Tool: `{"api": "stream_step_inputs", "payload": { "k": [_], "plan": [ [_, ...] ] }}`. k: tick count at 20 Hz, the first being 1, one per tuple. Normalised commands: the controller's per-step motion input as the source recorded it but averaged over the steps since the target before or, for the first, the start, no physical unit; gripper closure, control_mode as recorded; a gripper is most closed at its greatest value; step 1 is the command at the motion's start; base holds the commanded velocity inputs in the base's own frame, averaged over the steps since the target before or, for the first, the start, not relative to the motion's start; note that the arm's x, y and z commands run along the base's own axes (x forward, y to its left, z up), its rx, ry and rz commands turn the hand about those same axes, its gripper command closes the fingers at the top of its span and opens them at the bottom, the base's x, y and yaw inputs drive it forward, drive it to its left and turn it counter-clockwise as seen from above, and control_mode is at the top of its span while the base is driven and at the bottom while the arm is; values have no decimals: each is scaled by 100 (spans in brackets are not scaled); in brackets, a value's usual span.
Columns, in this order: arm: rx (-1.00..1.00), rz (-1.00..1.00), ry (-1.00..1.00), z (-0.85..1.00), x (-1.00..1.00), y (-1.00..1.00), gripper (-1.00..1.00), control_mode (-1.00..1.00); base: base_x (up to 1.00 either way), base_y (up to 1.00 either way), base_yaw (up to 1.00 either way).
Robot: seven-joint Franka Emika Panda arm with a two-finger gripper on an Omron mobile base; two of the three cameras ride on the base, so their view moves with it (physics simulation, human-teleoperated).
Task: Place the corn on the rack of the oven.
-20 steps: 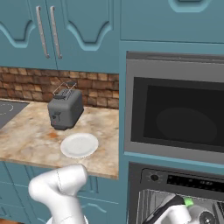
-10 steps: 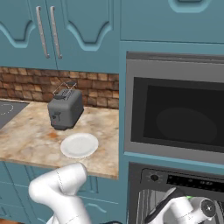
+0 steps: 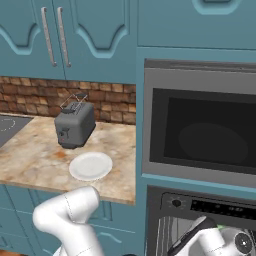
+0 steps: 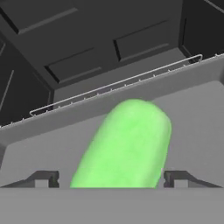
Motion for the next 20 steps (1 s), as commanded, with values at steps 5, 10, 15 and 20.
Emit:
{"api": "stream_step_inputs", "payload": {
  "k": [5,10,15,20],
  "plan": [
    [1,0,-5,24,-35,-7,-100,-100,0,0,0],
    [2,0,0,72,-58,-7,-100,-100,0,0,0],
    [-5,-3,1,95,-91,6,-100,-100,0,0,0],
    [-20,-9,5,77,-100,40,-100,-100,0,0,0]
  ]
}}
